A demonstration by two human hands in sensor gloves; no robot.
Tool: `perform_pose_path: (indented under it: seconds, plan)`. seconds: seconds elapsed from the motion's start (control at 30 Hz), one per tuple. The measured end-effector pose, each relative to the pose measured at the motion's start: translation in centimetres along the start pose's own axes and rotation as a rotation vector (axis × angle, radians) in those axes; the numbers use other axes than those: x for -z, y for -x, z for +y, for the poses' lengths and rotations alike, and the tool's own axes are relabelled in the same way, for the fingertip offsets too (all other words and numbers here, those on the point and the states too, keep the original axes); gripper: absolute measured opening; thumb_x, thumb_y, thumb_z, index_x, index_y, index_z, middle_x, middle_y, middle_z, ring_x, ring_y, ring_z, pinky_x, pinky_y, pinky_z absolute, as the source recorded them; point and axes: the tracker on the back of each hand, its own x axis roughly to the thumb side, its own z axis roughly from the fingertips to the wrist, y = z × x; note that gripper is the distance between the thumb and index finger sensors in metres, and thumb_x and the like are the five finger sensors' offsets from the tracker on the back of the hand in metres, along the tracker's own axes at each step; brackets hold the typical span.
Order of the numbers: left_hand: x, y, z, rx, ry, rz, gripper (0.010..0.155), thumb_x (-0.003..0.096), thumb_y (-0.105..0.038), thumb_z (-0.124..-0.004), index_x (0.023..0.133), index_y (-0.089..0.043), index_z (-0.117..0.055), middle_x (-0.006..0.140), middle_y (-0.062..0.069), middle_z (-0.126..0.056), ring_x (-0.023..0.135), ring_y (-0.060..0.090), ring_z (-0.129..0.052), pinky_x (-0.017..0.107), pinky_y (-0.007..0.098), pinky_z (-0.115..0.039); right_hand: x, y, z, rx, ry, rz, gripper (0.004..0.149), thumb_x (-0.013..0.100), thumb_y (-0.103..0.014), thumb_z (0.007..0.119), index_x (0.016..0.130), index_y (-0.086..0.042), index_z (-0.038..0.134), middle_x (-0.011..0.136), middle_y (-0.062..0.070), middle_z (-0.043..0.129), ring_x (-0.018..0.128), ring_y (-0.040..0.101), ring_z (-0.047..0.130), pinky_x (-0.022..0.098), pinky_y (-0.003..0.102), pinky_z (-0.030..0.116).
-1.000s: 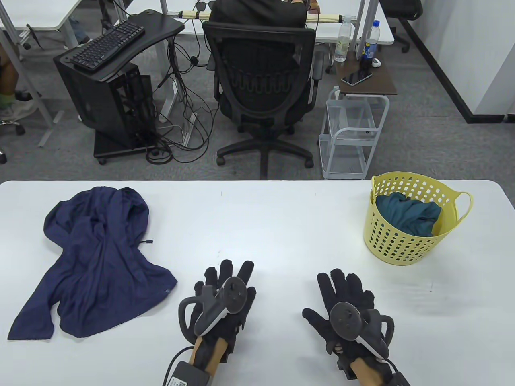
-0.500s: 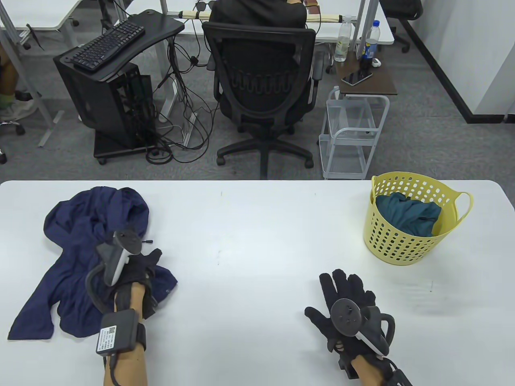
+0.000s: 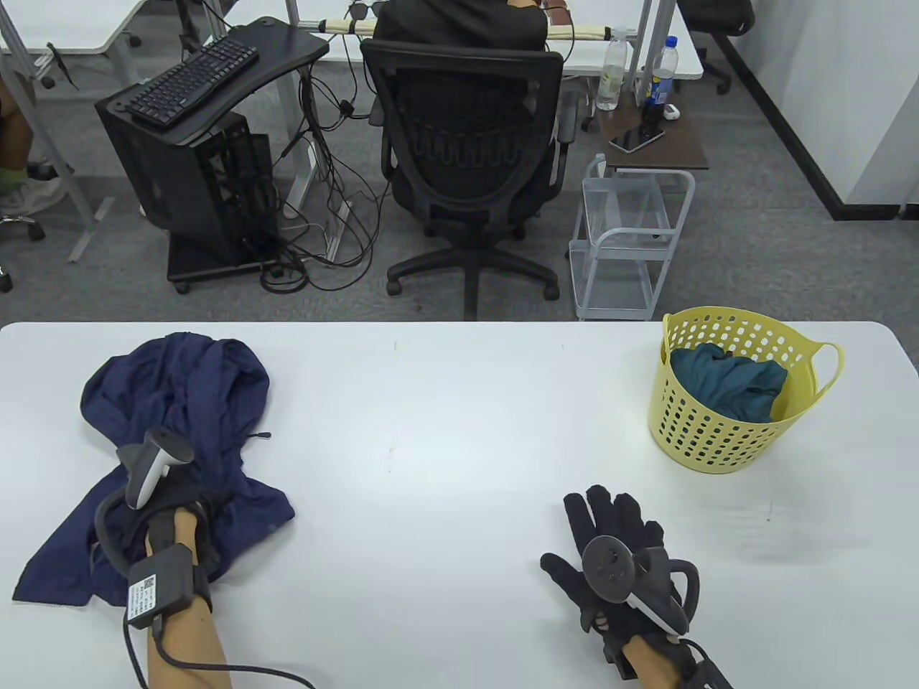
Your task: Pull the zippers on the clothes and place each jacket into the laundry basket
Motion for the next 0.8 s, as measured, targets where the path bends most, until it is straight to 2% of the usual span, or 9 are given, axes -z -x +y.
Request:
perform_pose_path:
  seconds: [0.07,0.13,0.23,0.37,0.47,0.67,0.8]
  plan:
    - [-0.3,0.1,0.2,0.015,-0.063,-0.007,0.083,0.0341,-0.055,-0.088,0.105,-0.046,-0.045,0.11,-0.009,-0.058,0.089,0.022,-0.066,0.067,0.051,-0.064,-0.1,-0.3,-0.1,0.003,0.0,-0.017,0.086,0.043,-0.079,0.058,0.114,-0.036,0.033,0.126,0.003,0.034,0.111,0.048,0.038,0.07,0.075,0.042]
    - [-0.7,0.2,0.3,0.06,-0.114,-0.023,0.07,0.0359,-0.051,-0.089,0.099,-0.047,-0.059,0.096,-0.01,-0.079,0.074,0.019,-0.082,0.059,0.047,-0.075,-0.2,-0.6,-0.1,0.013,-0.003,-0.025,0.086,0.043,-0.079,0.058,0.114,-0.036,0.033,0.126,0.003,0.034,0.111,0.048,0.039,0.07,0.075,0.042]
    - [-1.8,0.1,-0.1,0.112,-0.222,-0.053,0.054,0.0363,-0.047,-0.089,0.088,-0.045,-0.076,0.077,-0.007,-0.094,0.054,0.018,-0.095,0.046,0.044,-0.084,-0.2,-0.7,0.0,0.009,-0.013,-0.033,0.086,0.043,-0.079,0.058,0.114,-0.036,0.034,0.126,0.003,0.034,0.111,0.048,0.039,0.07,0.075,0.043]
    - [-3.4,0.4,-0.3,0.091,-0.258,-0.093,0.048,0.0363,-0.048,-0.087,0.084,-0.043,-0.081,0.068,-0.006,-0.098,0.042,0.013,-0.101,0.034,0.04,-0.09,-0.2,-0.4,-0.1,0.022,-0.017,-0.023,0.086,0.044,-0.078,0.059,0.114,-0.035,0.035,0.126,0.003,0.035,0.111,0.048,0.041,0.07,0.075,0.043]
    - [-5.1,0.9,0.9,0.01,-0.326,-0.126,0.047,0.0364,-0.047,-0.087,0.082,-0.042,-0.081,0.066,-0.006,-0.097,0.037,0.012,-0.102,0.03,0.039,-0.091,-0.1,0.1,-0.1,0.034,-0.022,-0.005,0.085,0.044,-0.078,0.059,0.114,-0.035,0.035,0.126,0.003,0.035,0.111,0.048,0.041,0.07,0.074,0.044]
    - [-10.5,0.2,5.9,-0.146,-0.437,-0.289,0.046,0.0364,-0.047,-0.087,0.082,-0.04,-0.082,0.065,-0.006,-0.098,0.035,0.012,-0.103,0.028,0.039,-0.092,-0.1,0.7,-0.3,0.074,-0.037,-0.001,0.086,0.043,-0.079,0.058,0.114,-0.035,0.035,0.126,0.004,0.034,0.111,0.048,0.041,0.07,0.075,0.043]
    - [-15.6,-1.6,8.7,-0.231,-0.499,-0.459,0.047,0.0368,-0.047,-0.087,0.082,-0.04,-0.081,0.065,-0.006,-0.097,0.035,0.011,-0.103,0.028,0.039,-0.092,-0.1,0.7,-0.3,0.077,-0.039,-0.001,0.086,0.043,-0.079,0.058,0.114,-0.035,0.036,0.126,0.003,0.034,0.111,0.048,0.041,0.07,0.075,0.043]
